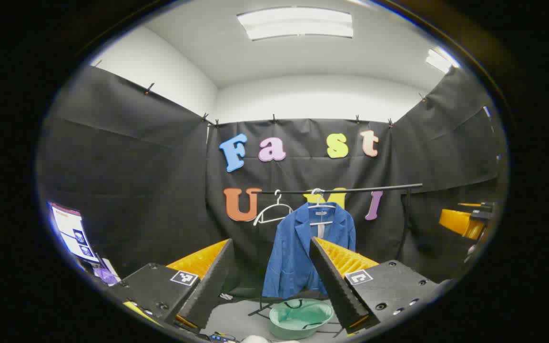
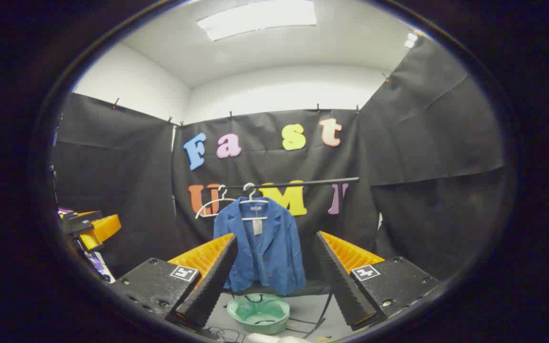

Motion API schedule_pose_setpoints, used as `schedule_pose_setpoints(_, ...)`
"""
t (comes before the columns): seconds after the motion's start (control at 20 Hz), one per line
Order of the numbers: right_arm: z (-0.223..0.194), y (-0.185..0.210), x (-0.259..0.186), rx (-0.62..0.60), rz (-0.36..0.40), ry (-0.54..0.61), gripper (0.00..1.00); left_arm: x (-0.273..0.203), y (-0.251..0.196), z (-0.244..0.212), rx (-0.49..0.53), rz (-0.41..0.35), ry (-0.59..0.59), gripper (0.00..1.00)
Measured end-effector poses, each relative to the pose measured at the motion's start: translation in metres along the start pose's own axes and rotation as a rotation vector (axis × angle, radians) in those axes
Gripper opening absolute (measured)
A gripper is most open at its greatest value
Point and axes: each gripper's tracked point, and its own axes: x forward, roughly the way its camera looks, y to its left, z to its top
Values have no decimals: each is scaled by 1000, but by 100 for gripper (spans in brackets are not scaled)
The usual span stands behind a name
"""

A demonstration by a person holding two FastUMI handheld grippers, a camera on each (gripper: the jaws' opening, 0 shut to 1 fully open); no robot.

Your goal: Grasp the clothes on the hanger with both hands and then place them into the laundry hamper below.

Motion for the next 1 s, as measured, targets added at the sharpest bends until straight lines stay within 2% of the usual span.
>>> schedule_pose_setpoints(0.35, 13, 5, 5, -63, -31, -16, 100, -2, 5, 5, 20, -17, 0, 100)
schedule_pose_setpoints(0.65, 10, 7, 12, -87, -17, -11, 100, 1, 0, 6, 1, -14, -1, 100)
schedule_pose_setpoints(1.0, -12, -6, 60, -73, -5, 20, 100, 36, -19, -18, 16, -5, 28, 100)
